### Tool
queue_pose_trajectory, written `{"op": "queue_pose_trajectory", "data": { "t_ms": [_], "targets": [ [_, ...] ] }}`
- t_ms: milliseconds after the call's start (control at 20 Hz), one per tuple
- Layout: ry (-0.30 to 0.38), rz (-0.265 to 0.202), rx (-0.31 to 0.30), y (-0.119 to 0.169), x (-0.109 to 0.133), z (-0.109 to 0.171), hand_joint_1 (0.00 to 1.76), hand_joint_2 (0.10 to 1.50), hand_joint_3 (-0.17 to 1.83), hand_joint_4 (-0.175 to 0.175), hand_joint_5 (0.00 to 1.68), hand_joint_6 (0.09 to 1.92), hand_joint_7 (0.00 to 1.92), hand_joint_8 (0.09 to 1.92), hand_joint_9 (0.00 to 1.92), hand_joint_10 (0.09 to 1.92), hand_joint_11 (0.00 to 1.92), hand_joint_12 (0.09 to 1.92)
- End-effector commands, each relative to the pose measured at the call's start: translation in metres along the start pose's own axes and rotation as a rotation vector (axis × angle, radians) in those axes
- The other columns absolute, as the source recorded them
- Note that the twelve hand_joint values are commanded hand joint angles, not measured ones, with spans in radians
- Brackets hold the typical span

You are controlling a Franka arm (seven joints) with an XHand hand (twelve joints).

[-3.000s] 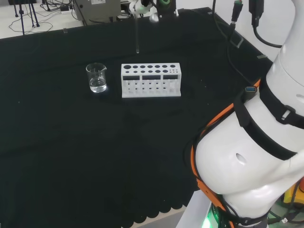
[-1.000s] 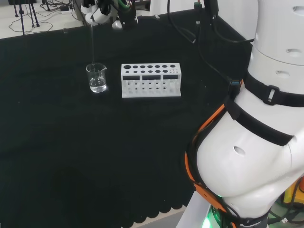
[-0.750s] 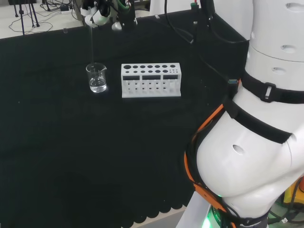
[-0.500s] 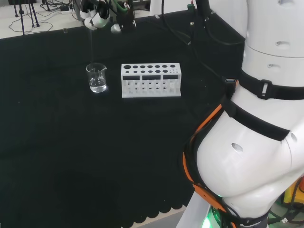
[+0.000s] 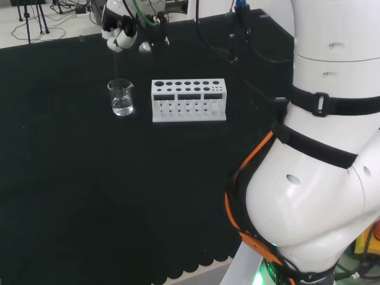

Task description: Stir in the beaker to the left of the white test tube rack with the glass rod.

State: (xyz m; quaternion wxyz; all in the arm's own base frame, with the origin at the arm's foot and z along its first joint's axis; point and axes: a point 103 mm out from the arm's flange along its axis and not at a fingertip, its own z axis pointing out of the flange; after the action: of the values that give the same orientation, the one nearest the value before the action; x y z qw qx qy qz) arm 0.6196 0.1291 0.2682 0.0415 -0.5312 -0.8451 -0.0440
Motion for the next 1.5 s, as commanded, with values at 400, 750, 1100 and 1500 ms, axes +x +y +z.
{"op": "queue_pose_trajectory", "data": {
  "t_ms": [400, 750, 1100, 1500],
  "targets": [
    [-0.015, 0.011, 0.031, 0.008, -0.004, 0.017, 1.32, 0.69, 0.62, -0.175, 1.21, 0.47, 1.32, 0.86, 1.77, 0.62, 1.27, 0.73],
    [0.002, 0.030, 0.027, -0.003, -0.024, 0.014, 1.32, 0.69, 0.62, -0.175, 1.21, 0.47, 1.32, 0.86, 1.77, 0.62, 1.27, 0.73],
    [-0.014, 0.037, 0.050, -0.011, -0.019, 0.015, 1.32, 0.69, 0.62, -0.175, 1.22, 0.47, 1.32, 0.86, 1.76, 0.62, 1.27, 0.73],
    [0.001, -0.001, 0.035, -0.007, 0.013, 0.022, 1.32, 0.69, 0.62, -0.175, 1.22, 0.47, 1.32, 0.86, 1.76, 0.62, 1.27, 0.73]
  ]
}}
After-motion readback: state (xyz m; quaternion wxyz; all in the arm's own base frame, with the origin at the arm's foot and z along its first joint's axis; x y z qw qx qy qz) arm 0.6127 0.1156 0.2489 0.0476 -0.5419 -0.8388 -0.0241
